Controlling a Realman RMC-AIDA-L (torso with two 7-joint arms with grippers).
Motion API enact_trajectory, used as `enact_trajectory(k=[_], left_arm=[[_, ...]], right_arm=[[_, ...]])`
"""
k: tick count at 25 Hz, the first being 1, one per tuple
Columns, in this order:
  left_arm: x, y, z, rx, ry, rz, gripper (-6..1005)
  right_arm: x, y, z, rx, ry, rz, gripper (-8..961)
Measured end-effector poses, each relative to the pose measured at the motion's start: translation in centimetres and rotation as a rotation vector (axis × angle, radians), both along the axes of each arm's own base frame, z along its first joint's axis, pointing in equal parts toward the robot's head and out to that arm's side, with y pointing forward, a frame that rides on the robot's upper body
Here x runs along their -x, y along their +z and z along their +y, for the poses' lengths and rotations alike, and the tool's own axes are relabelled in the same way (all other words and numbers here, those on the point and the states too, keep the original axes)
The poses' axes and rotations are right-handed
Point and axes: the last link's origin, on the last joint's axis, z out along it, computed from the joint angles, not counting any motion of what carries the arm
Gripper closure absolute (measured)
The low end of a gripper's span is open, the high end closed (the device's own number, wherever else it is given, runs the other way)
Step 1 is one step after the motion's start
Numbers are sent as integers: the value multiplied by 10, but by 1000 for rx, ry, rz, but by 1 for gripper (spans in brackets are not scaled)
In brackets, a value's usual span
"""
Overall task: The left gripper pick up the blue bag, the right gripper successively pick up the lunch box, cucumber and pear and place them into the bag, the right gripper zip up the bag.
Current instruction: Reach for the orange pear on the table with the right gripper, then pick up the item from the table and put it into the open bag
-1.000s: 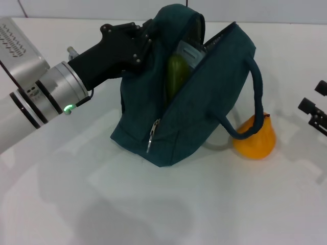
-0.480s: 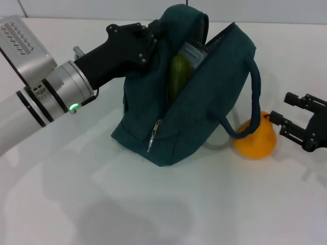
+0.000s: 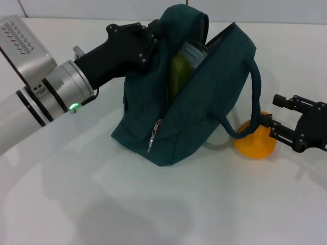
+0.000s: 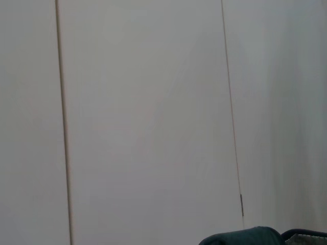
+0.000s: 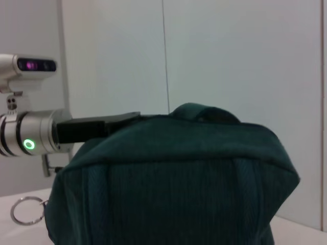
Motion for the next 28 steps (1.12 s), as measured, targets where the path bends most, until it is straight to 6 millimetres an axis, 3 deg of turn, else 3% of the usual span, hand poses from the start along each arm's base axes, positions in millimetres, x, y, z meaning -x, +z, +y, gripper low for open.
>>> enact_trajectory(k=[7,15,20,28], left_arm=[[-1,0,0,0,-2,0,922],[1,0,0,0,2,0,922],[1,0,-1,-1,3,1,922],[2,1,-1,0,4,1,922]], right_arm=[[1,-2,3,-8,-9,-6,403],[0,-2,1,-23,7,-12,586],[0,-4,0,-15,4,-19,810],[-2,-2,-2,-30,7,-15,893]])
